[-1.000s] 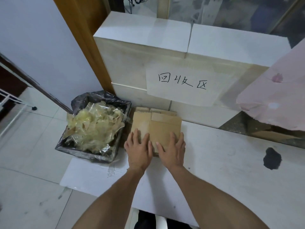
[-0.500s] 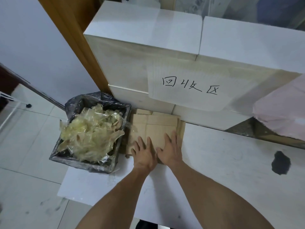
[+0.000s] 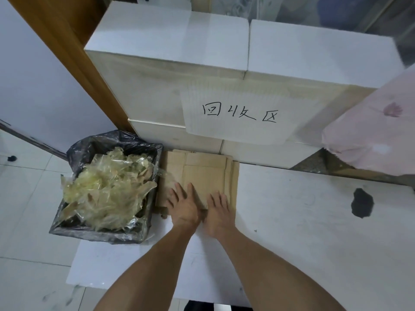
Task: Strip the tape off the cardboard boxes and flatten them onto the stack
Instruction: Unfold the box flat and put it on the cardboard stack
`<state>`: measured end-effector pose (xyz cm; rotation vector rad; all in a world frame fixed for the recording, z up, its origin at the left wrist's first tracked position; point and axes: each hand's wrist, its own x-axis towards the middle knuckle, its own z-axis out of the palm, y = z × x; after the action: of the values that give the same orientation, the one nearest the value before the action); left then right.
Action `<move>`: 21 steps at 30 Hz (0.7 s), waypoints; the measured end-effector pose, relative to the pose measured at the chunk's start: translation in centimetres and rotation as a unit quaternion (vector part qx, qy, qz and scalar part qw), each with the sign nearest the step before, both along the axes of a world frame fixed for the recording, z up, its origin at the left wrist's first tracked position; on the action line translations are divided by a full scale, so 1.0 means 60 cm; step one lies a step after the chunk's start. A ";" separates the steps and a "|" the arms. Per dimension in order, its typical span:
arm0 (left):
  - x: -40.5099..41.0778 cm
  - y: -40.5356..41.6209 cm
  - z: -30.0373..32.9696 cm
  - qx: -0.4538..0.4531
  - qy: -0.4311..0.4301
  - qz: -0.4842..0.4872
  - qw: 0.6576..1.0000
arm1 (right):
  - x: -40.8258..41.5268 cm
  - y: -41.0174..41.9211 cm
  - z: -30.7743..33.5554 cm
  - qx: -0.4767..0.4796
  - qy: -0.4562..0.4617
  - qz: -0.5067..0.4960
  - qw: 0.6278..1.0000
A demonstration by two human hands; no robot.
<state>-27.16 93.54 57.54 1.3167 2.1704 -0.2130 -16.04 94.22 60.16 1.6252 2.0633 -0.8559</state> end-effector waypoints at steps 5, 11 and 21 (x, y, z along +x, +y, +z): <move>0.049 -0.010 0.024 0.030 -0.048 -0.045 0.997 | 0.021 -0.023 0.013 0.015 0.021 -0.024 0.999; 0.084 -0.032 0.054 0.043 -0.060 -0.091 0.993 | 0.088 -0.041 0.044 0.026 -0.030 -0.088 0.995; 0.212 -0.046 0.089 0.051 -0.063 -0.163 0.983 | 0.217 -0.051 0.076 0.069 -0.039 -0.161 0.984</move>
<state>-14.45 90.77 62.86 1.6941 1.8750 -0.1426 -2.99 91.14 64.72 2.0725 1.8714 -0.7469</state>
